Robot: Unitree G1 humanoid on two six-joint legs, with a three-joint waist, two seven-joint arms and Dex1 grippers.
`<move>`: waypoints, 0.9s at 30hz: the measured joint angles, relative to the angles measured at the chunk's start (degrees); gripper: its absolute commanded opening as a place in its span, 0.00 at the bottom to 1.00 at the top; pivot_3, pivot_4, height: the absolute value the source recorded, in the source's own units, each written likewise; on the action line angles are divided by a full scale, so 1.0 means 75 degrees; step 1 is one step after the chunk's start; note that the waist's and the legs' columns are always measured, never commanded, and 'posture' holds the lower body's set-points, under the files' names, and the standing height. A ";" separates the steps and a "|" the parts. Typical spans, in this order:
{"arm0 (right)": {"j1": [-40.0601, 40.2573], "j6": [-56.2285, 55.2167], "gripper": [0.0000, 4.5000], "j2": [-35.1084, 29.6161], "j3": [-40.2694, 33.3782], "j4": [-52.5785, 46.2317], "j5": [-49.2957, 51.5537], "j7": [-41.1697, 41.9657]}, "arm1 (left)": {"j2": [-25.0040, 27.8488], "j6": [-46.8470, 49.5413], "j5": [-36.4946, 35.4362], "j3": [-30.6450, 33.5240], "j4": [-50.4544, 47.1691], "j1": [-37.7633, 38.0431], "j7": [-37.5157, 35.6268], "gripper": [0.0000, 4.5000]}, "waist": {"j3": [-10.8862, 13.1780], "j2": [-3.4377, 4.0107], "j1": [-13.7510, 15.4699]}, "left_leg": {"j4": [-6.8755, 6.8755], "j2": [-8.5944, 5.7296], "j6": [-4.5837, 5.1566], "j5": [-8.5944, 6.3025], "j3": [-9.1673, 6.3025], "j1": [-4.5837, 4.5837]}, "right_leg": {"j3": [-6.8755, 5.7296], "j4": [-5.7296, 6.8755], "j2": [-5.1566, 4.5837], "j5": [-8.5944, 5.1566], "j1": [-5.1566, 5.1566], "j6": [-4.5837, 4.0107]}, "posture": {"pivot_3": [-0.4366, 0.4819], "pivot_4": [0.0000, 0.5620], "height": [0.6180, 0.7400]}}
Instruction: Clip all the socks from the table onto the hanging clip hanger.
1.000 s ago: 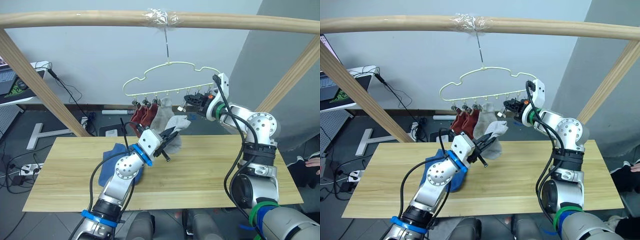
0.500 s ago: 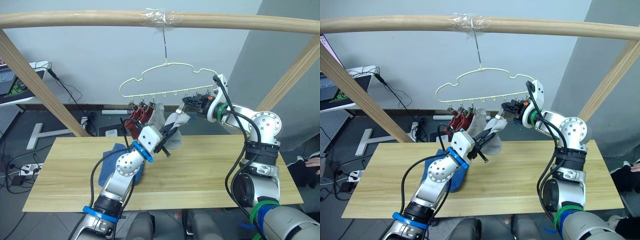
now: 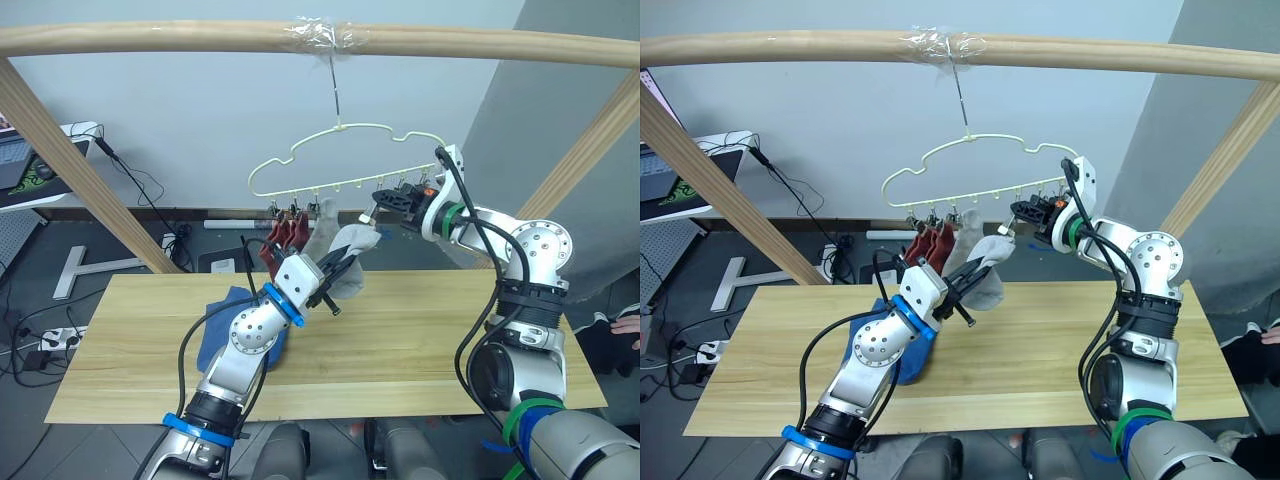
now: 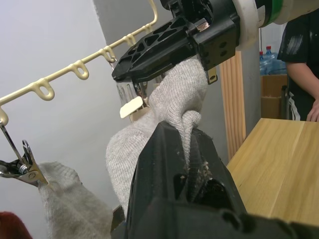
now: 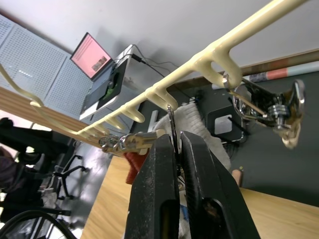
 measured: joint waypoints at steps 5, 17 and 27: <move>0.0001 0.0105 0.00 -0.0078 0.0010 0.0004 0.0086 0.0005 | 0.0029 -0.0172 0.0096 0.0000 0.0000 -0.0031 0.0071 0.01 | 0.0000 0.0000 0.0000 | 0.0000 -0.0001 0.0000 0.0000 -0.0001 -0.0001 | 0.0000 0.0000 0.0000 0.0000 0.0000 0.0000 | 0.46 0.32 1.00; 0.0001 0.0362 0.00 -0.0102 -0.0063 0.0013 0.0349 -0.0006 | 0.0005 -0.0181 0.0206 0.0000 0.0001 -0.0096 0.0254 0.01 | 0.0000 0.0000 -0.0001 | 0.0000 0.0000 0.0000 0.0000 -0.0001 -0.0002 | -0.0001 -0.0001 0.0000 0.0000 -0.0001 0.0000 | 0.46 0.33 1.00; 0.0003 0.0349 0.18 -0.0184 -0.0005 0.0012 0.0392 -0.0011 | 0.0009 -0.0242 0.0257 0.0001 0.0001 -0.0165 0.0271 0.00 | 0.0000 0.0000 -0.0002 | 0.0000 0.0000 0.0001 0.0000 -0.0001 -0.0003 | -0.0001 -0.0002 0.0001 0.0000 -0.0001 0.0000 | 0.46 0.33 1.00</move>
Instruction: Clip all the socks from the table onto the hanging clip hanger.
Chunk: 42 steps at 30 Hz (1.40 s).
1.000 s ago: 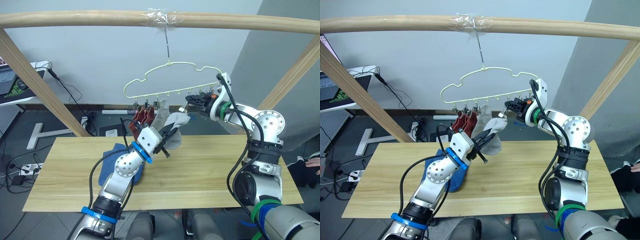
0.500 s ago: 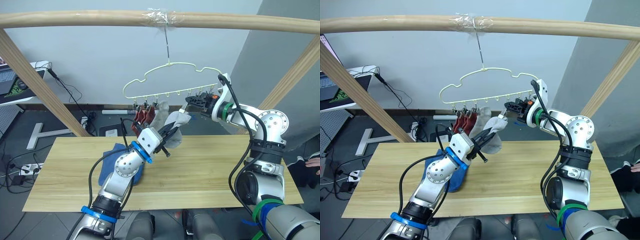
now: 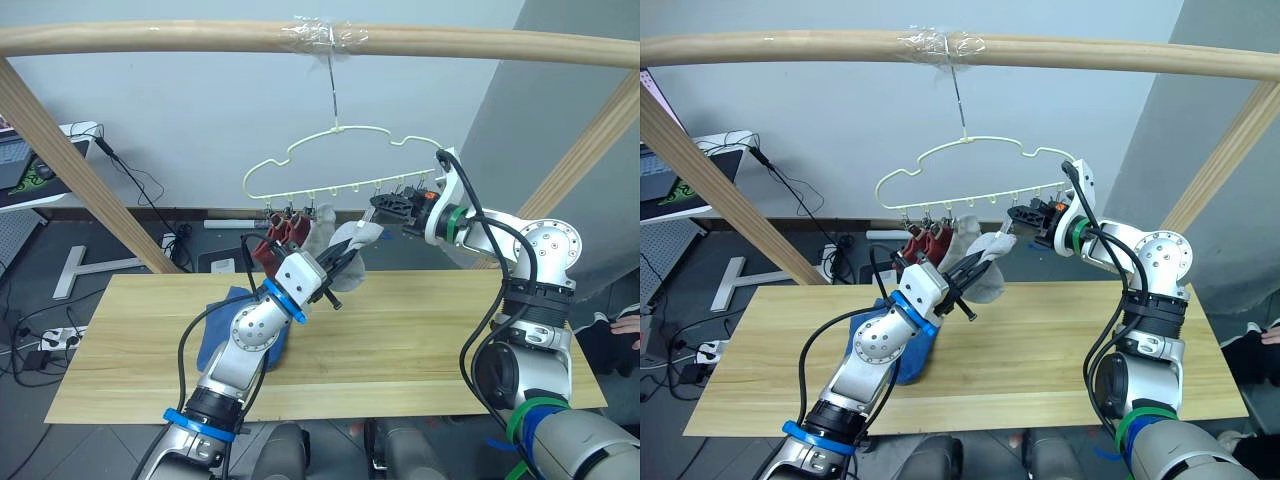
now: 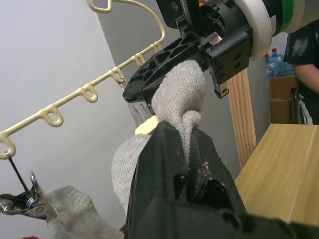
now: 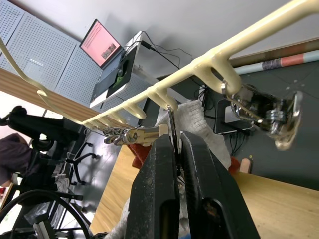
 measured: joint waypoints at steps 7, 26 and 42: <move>0.0069 -0.0016 0.76 0.0022 -0.0242 0.0118 0.0019 -0.0119 | 0.0011 0.0000 -0.0005 0.0000 0.0005 0.0000 -0.0023 0.00 | 0.0000 0.0001 -0.0018 | 0.0007 0.0004 0.0001 0.0001 0.0000 -0.0067 | 0.0001 0.0013 0.0001 0.0002 -0.0067 -0.0002 | 0.45 0.34 1.00; 0.1727 -0.1810 1.00 -0.1248 0.1138 -0.2338 -0.0565 0.0857 | -0.0582 0.1133 -0.0992 0.0172 0.1031 -0.0584 -0.0410 0.39 | 0.0002 0.0004 -0.0068 | 0.0007 0.0000 0.0002 0.0000 0.0005 -0.0082 | -0.0004 0.0003 0.0005 0.0001 -0.0075 0.0001 | 0.42 0.34 1.00; 0.3945 -0.5991 0.91 -0.1006 0.3681 -0.3465 -0.3901 0.1050 | 0.0359 0.2277 -0.1664 0.0802 -0.0462 0.0328 -0.0998 1.00 | 0.0003 0.0004 -0.0042 | 0.0018 0.0006 -0.0002 0.0002 0.0001 -0.0071 | -0.0002 0.0008 0.0013 0.0000 -0.0072 0.0003 | 0.46 0.33 1.00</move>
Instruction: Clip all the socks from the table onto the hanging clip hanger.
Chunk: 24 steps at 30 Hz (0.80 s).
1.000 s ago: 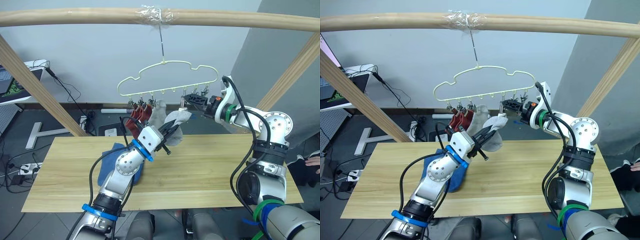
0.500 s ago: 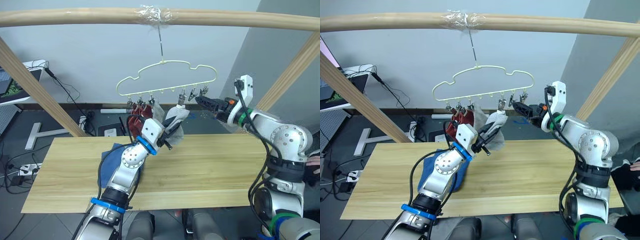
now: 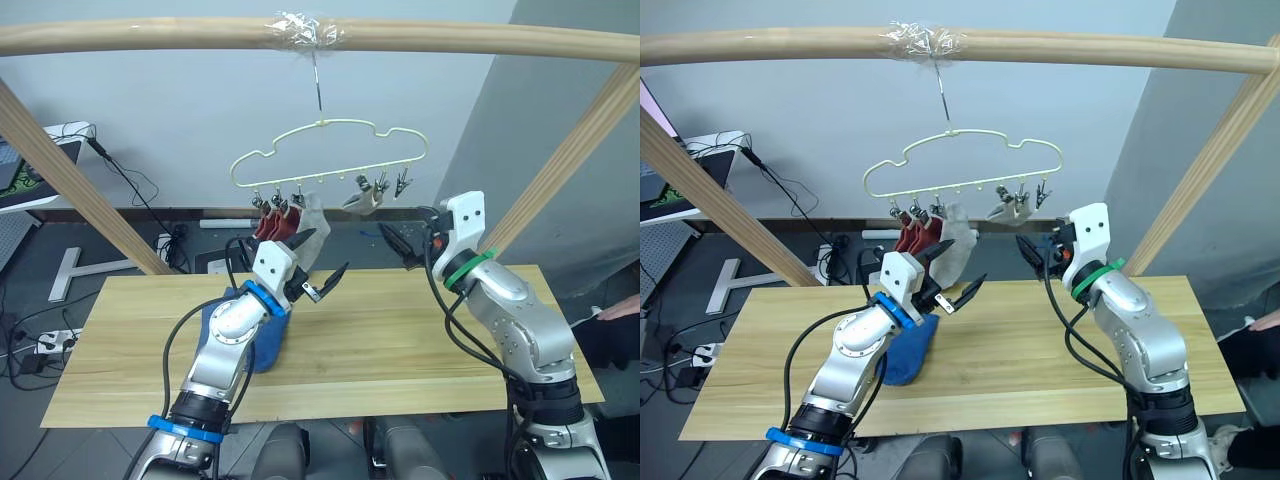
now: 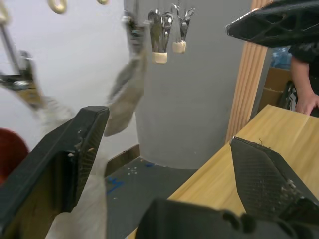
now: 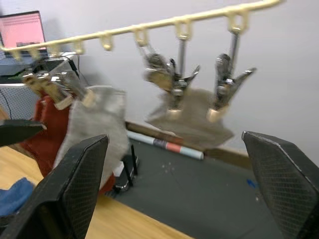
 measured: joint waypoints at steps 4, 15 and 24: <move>0.0014 -0.0758 0.62 0.0090 0.0214 0.0087 -0.0713 -0.0125 | 0.0279 0.0583 -0.0276 0.0447 -0.0662 0.0222 0.0009 1.00 | 0.0000 0.0000 0.0002 | -0.0001 0.0003 0.0000 0.0000 -0.0001 0.0002 | -0.0002 0.0000 -0.0001 0.0000 0.0000 0.0000 | 0.46 0.33 1.00; -0.0056 -0.1351 0.33 0.0759 0.0314 0.0841 -0.1293 -0.0234 | 0.0404 0.1373 -0.0516 0.0885 -0.1349 0.0529 0.0136 1.00 | -0.0001 0.0000 0.0030 | 0.0003 0.0002 -0.0001 0.0001 0.0001 0.0005 | 0.0001 0.0005 -0.0004 0.0002 0.0002 -0.0003 | 0.51 0.30 1.00; -0.0469 -0.1713 0.33 0.1115 0.0304 0.1498 -0.1599 -0.0308 | 0.0368 0.1421 -0.0515 0.0872 -0.1605 0.0475 0.0153 1.00 | -0.0003 0.0002 0.0037 | 0.0003 0.0003 -0.0002 0.0001 0.0001 0.0006 | 0.0002 0.0010 -0.0005 0.0003 0.0001 -0.0005 | 0.52 0.29 1.00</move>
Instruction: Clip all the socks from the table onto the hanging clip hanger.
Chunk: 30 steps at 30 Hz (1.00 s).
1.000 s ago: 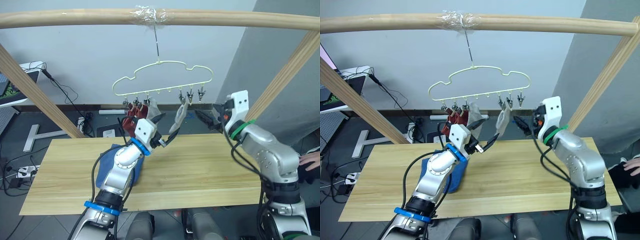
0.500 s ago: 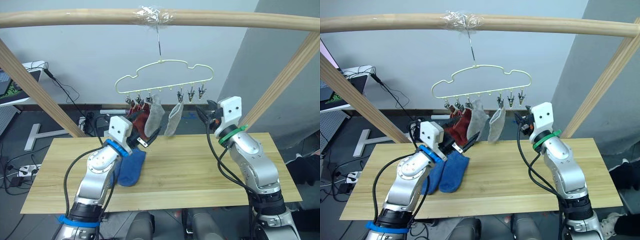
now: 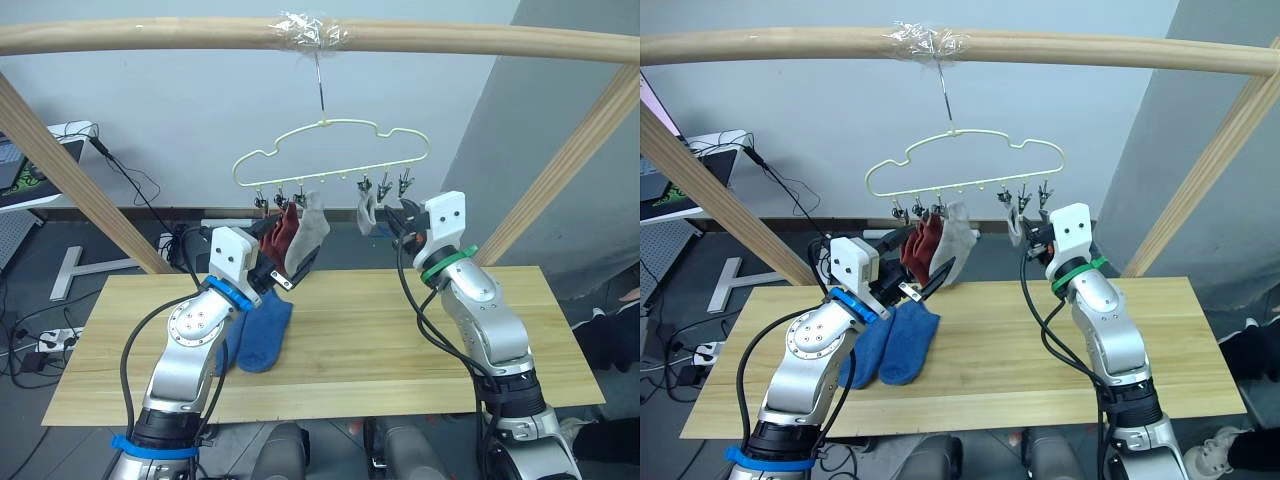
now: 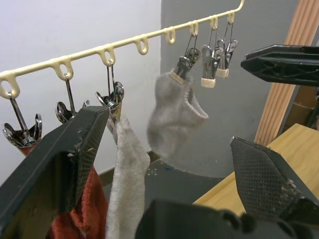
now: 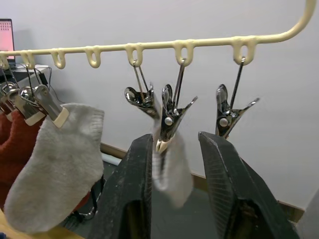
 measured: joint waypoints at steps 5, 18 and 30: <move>-0.0598 -0.0272 0.33 0.0245 -0.0142 0.0620 -0.0106 -0.0244 | -0.0008 0.0291 -0.0277 0.0057 -0.0151 -0.0079 -0.0031 1.00 | -0.0001 0.0000 0.0005 | 0.0011 0.0000 -0.0001 0.0001 -0.0001 -0.0001 | -0.0002 0.0007 0.0000 0.0004 0.0001 -0.0005 | 0.52 0.29 1.00; -0.1224 -0.0594 0.33 0.0532 -0.0163 0.1608 -0.0290 -0.0400 | 0.0028 0.0681 -0.0486 0.0100 -0.0491 -0.0542 -0.0125 1.00 | -0.0002 0.0000 0.0025 | 0.0016 0.0000 -0.0001 0.0000 0.0003 -0.0001 | 0.0001 0.0015 -0.0001 0.0007 0.0000 -0.0007 | 0.54 0.29 1.00; -0.1524 -0.0671 0.33 0.0557 -0.0166 0.2122 -0.0330 -0.0417 | -0.0004 0.0801 -0.0496 0.0100 -0.0544 -0.0568 -0.0159 1.00 | -0.0002 0.0000 0.0024 | 0.0053 -0.0002 0.0000 0.0000 0.0000 0.0002 | 0.0001 0.0065 -0.0002 0.0007 -0.0002 -0.0008 | 0.54 0.30 1.00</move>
